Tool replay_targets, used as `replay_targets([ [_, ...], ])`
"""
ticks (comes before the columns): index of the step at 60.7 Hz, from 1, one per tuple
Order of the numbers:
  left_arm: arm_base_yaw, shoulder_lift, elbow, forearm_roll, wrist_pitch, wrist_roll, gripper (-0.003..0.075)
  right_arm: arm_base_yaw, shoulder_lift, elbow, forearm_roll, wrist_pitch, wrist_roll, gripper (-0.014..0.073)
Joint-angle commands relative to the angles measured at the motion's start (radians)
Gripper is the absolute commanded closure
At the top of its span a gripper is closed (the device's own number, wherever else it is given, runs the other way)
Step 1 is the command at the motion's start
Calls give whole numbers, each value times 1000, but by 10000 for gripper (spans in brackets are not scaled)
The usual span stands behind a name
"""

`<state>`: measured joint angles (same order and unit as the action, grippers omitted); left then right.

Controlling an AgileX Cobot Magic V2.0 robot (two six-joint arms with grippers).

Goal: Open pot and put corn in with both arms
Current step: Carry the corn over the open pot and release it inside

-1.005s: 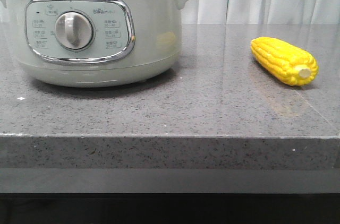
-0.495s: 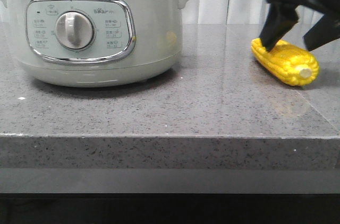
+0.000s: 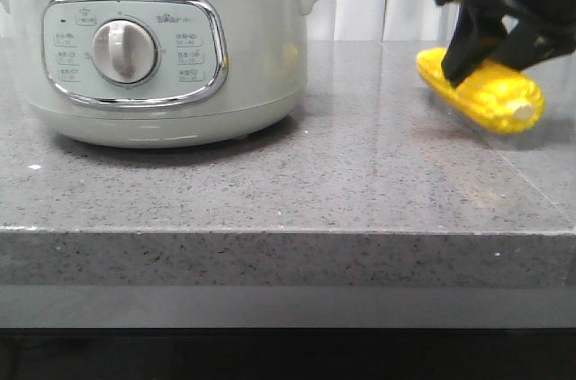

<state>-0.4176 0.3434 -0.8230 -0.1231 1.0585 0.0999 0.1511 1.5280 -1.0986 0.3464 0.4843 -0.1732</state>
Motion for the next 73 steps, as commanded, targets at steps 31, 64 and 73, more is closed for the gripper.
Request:
replay_targets([
  [31,-8,8,-33,-33,-139,-7,521,299,10,-539,12,-75,-53,348],
  [64,-8,8,-33,-33,-139,-7,521,430,238,-663,13,-36,-53,104],
  [73,-8,8,-33,-33,-139,-7,521,429,215,-676,13,-31,-53,102],
])
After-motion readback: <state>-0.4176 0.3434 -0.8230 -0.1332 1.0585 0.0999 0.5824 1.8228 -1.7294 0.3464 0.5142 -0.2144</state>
